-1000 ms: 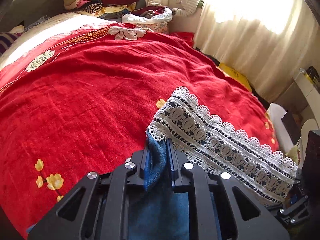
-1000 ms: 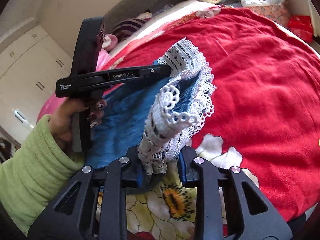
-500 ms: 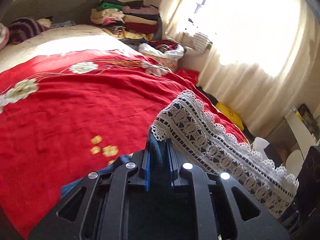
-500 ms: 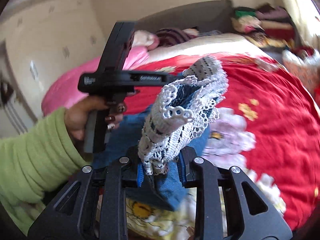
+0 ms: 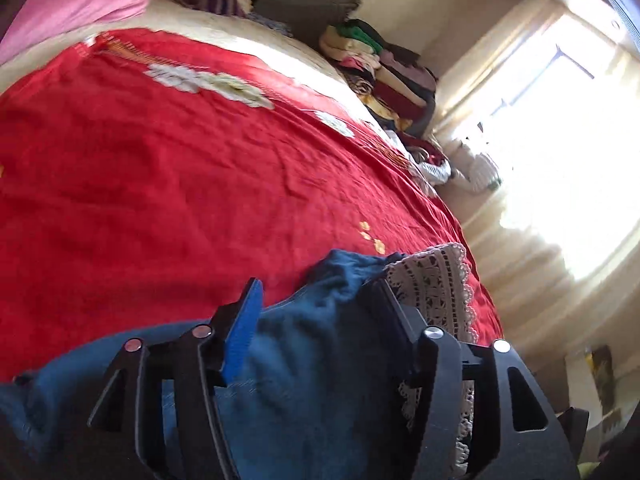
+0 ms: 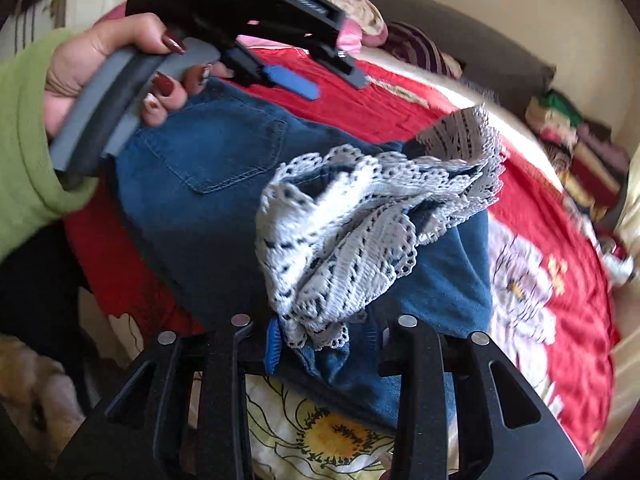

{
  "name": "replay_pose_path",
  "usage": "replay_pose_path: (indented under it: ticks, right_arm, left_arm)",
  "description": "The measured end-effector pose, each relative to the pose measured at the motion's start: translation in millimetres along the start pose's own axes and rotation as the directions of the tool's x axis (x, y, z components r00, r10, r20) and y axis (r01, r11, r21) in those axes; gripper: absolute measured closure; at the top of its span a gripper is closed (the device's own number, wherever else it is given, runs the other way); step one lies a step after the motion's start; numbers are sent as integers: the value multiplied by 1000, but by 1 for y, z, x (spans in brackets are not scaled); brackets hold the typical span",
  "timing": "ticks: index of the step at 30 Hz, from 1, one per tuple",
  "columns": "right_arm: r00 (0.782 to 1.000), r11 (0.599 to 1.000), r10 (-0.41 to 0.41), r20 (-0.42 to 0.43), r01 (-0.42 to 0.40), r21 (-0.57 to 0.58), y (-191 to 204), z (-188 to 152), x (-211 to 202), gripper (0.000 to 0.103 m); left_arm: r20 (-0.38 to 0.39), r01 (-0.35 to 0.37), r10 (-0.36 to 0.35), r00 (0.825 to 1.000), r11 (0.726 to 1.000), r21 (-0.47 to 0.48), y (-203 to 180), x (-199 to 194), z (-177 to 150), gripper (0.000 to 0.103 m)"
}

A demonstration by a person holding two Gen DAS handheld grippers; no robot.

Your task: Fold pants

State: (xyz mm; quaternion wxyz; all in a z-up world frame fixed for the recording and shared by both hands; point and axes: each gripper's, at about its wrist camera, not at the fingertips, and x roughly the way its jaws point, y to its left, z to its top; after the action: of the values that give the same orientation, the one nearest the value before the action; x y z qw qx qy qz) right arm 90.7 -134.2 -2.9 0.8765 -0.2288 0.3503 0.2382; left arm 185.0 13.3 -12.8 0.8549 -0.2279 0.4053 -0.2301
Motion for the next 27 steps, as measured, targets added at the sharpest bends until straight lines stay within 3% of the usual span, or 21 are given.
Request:
replay_pose_path:
  ticks: [4,10,13,16,22,24,25,26,27]
  right_arm:
    - [999,997,-44,9,45,-69,11,-2,-2,75]
    - [996,987,-80,28,83,-140,24,-5,-2,75]
    - [997,988,-70,38,75,-133,22,-6,-3,74]
    - [996,986,-67,59,75,-148,25,-7,-8,68]
    - [993,978,-72,94,89,-187,34,-2,-6,65]
    - [994,980,-72,85,86,-179,37,-3,-6,67]
    - [995,982,-64,75,76,-172,36,-3,-5,82]
    - [996,984,-49,70,60,-166,35,-3,-5,87]
    - [997,987,-32,67,43,-156,34,-4,-5,90]
  left_arm:
    - [-1,53,-53,999,997,-59,10,-6,-5,37]
    - [-30,76,-77,997,996,-36,-1,4,-10,21]
    - [-58,80,-82,995,996,-41,-4,18,-10,20]
    - [-79,93,-97,992,994,-58,-3,29,-9,13]
    - [-91,103,-112,990,990,-92,-1,42,-4,12]
    - [-96,101,-111,989,990,-103,-2,49,-1,14]
    - [-101,91,-102,990,990,-104,-4,53,0,18]
    - [-109,78,-89,990,992,-97,-6,57,1,42]
    - [-115,76,-86,990,993,-89,-9,61,2,58]
